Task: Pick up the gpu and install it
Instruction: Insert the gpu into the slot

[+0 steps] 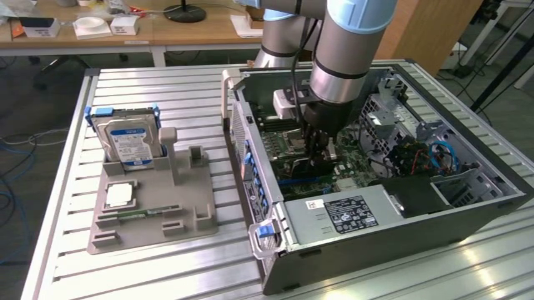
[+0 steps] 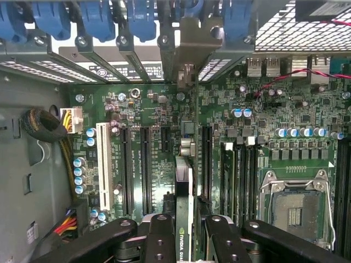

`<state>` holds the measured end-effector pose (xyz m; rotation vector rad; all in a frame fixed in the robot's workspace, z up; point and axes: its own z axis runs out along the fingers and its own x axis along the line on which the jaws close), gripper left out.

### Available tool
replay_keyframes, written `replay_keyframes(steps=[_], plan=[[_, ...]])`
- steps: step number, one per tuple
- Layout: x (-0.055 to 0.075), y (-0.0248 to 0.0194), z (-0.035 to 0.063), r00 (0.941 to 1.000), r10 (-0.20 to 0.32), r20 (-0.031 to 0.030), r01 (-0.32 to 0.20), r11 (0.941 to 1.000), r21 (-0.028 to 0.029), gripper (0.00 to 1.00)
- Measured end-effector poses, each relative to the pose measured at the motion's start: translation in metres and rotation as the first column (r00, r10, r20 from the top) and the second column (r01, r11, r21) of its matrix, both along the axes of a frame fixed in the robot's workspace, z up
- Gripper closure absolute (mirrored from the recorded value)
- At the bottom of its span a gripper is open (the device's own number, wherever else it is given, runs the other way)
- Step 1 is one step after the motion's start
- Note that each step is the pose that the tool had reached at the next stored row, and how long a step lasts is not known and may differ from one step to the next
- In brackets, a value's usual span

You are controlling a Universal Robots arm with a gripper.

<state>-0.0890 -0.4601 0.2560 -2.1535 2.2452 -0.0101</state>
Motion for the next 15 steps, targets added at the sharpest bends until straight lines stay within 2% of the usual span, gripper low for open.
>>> replay_keyframes(steps=[15], plan=[[-0.0009,0.0001,-0.0021,0.9997,0.024,-0.0002,-0.024,0.9997,-0.0003,0.74]])
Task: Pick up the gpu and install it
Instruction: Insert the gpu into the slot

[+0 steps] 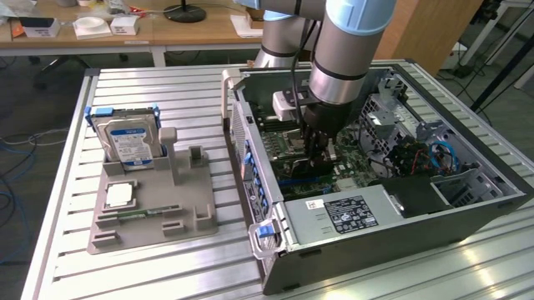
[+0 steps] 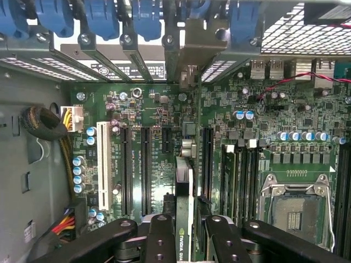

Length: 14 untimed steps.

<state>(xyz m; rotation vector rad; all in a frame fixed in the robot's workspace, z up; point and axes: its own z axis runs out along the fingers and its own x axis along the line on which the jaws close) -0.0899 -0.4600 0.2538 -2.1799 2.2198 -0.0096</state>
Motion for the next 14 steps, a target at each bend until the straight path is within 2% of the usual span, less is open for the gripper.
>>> replay_keyframes(steps=[14], plan=[[0.0,0.0007,-0.0009,1.0,0.001,0.0002,-0.001,1.0,-0.0012,0.74]])
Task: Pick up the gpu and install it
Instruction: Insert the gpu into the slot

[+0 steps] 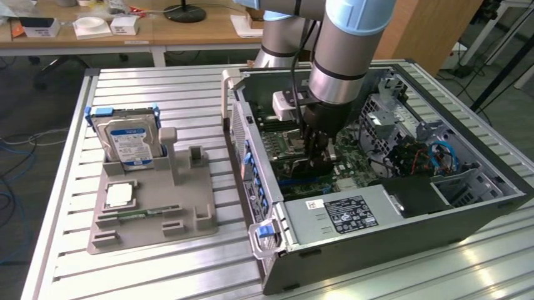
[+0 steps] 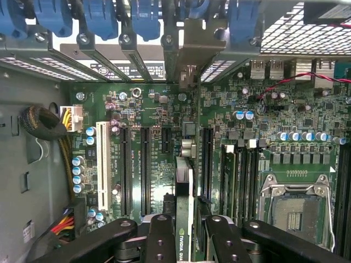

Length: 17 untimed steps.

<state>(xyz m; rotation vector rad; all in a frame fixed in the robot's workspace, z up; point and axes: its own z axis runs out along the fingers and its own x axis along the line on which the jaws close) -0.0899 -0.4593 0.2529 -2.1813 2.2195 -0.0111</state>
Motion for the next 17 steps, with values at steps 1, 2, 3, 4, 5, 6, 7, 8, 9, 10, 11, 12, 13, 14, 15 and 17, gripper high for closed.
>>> replay_keyframes(steps=[1,2,3,4,5,6,7,8,9,10,11,12,13,14,15,17], plan=[[0.0,0.0,-0.0004,1.0,0.0,0.0,0.0,1.0,0.0001,0.74],[0.0,0.0,-0.0008,1.0,0.0,0.0,0.0,1.0,0.0,0.74],[0.0,0.0,-0.0012,1.0,0.0,0.0,0.0,1.0,-0.0001,0.74],[0.0,0.0,-0.0013,1.0,0.0,-0.0001,0.0,1.0,-0.0003,0.74],[0.0,-0.0001,-0.0013,1.0,0.0,-0.0002,0.0,1.0,-0.0004,0.74],[0.0,-0.0001,-0.0014,1.0,0.0,-0.0002,0.0,1.0,-0.0005,0.74],[0.0,0.0,-0.0016,1.0,0.0,-0.0001,0.0,1.0,-0.0002,0.74],[0.0,0.0,-0.0019,1.0,0.0,0.0,0.0,1.0,-0.0001,0.74],[0.0,0.0,-0.0022,1.0,0.0,0.0,0.0,1.0,-0.0001,0.74],[0.0,0.0,-0.0025,1.0,0.0,0.0,0.0,1.0,-0.0002,0.74],[0.0001,-0.0001,-0.0027,1.0,0.0,-0.0002,0.0,1.0,-0.0005,0.74],[0.0001,-0.0001,-0.0029,1.0,0.0,-0.0002,0.0,1.0,-0.0006,0.74],[0.0001,-0.0001,-0.0032,1.0,0.0,-0.0003,0.0,1.0,-0.0006,0.74],[0.0002,-0.0001,-0.0035,1.0,0.001,-0.0003,-0.001,1.0,-0.0006,0.74],[0.0003,-0.0001,-0.0037,1.0,0.001,-0.0002,-0.001,1.0,-0.0004,0.74],[0.0009,-0.0001,-0.0039,1.0,0.001,-0.0002,-0.001,1.0,0.0,0.74]])
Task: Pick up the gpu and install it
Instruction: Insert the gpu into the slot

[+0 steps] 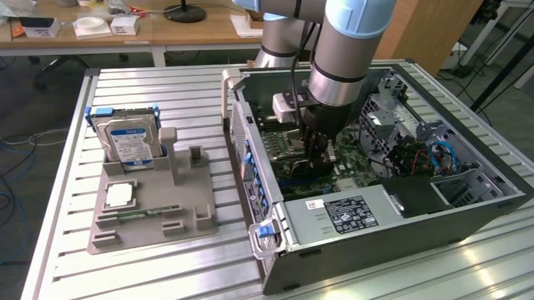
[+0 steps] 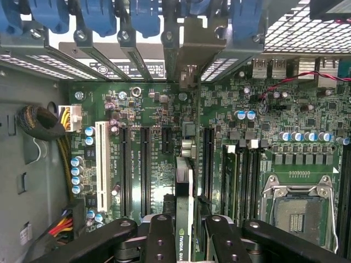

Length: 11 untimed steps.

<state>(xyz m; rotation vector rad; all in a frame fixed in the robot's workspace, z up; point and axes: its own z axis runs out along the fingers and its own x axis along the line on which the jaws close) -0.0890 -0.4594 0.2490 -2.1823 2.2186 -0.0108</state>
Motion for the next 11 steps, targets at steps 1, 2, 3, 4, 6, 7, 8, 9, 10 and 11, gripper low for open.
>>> replay_keyframes(steps=[1,2,3,4,6,7,8,9,10,11], plan=[[0.0003,0.0,0.0,1.0,0.0,0.0,0.0,1.0,0.0001,0.74],[0.0003,0.0,0.0,1.0,0.0,0.0,0.0,1.0,0.0001,0.74],[0.0003,0.0,0.0,1.0,0.0,-0.0001,0.0,1.0,0.0001,0.74],[0.0003,0.0,0.0,1.0,0.0,0.0,0.0,1.0,0.0001,0.74],[0.0004,0.0001,0.0007,1.0,0.0,0.0002,0.0,1.0,0.0006,0.74],[0.0004,0.0001,0.0016,1.0,0.0,0.0003,0.0,1.0,0.0011,0.74],[0.0004,0.0001,0.0029,1.0,0.0,0.0002,0.0,1.0,0.001,0.74],[0.0004,0.0001,0.0036,1.0,0.0,0.0001,0.0,1.0,0.0003,0.74],[0.0004,0.0,0.0037,1.0,0.0,0.0,0.0,1.0,0.0002,0.74],[0.0004,0.0,0.0037,1.0,0.0,0.0,0.0,1.0,0.0002,0.74]])
